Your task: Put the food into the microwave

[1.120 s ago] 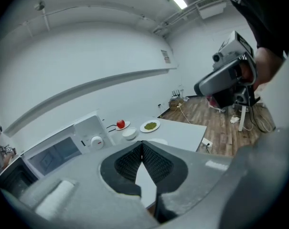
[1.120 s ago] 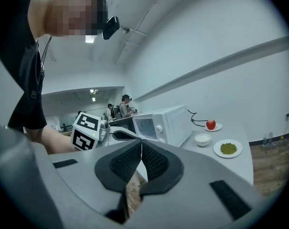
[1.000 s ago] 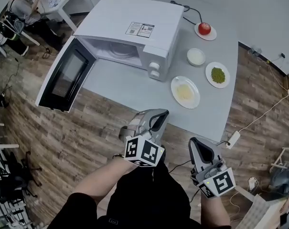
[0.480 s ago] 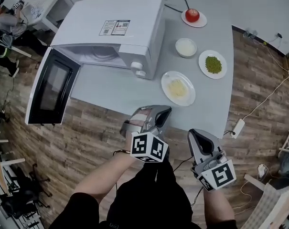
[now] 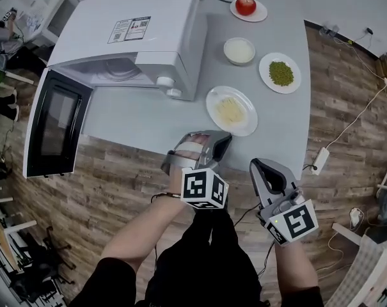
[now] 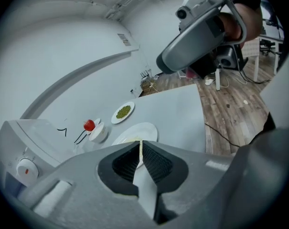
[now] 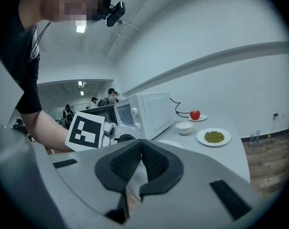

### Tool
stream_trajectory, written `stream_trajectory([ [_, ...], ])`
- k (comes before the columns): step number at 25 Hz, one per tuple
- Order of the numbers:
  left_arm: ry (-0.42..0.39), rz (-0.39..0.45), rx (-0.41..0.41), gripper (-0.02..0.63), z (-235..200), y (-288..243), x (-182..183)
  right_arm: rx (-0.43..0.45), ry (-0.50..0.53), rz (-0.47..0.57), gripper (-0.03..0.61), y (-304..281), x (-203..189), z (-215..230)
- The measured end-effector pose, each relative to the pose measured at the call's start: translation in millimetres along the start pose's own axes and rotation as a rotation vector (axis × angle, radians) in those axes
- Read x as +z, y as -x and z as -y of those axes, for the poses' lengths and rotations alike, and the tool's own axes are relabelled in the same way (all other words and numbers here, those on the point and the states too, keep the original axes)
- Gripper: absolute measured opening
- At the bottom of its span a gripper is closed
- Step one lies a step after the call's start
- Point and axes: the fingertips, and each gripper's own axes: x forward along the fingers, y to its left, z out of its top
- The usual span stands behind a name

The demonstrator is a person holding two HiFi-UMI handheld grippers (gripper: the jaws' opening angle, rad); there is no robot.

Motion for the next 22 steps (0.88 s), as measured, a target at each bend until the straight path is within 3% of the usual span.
stream_trajectory([
  [2, -0.016, -0.012, -0.018, 0.021, 2, -10, -3, -0.003, -0.002, -0.002, 0.014, 0, -4, 1],
  [5, -0.040, -0.030, -0.048, 0.089, 8, -20, -8, -0.010, -0.009, -0.007, 0.014, 2, -10, 3],
  [9, -0.118, -0.067, -0.099, 0.143, 19, -31, -14, -0.030, -0.016, -0.004, 0.014, 5, -12, 9],
  [22, -0.283, -0.132, -0.136, 0.158, 23, -52, -15, -0.075, -0.031, 0.009, 0.014, 18, -7, 20],
])
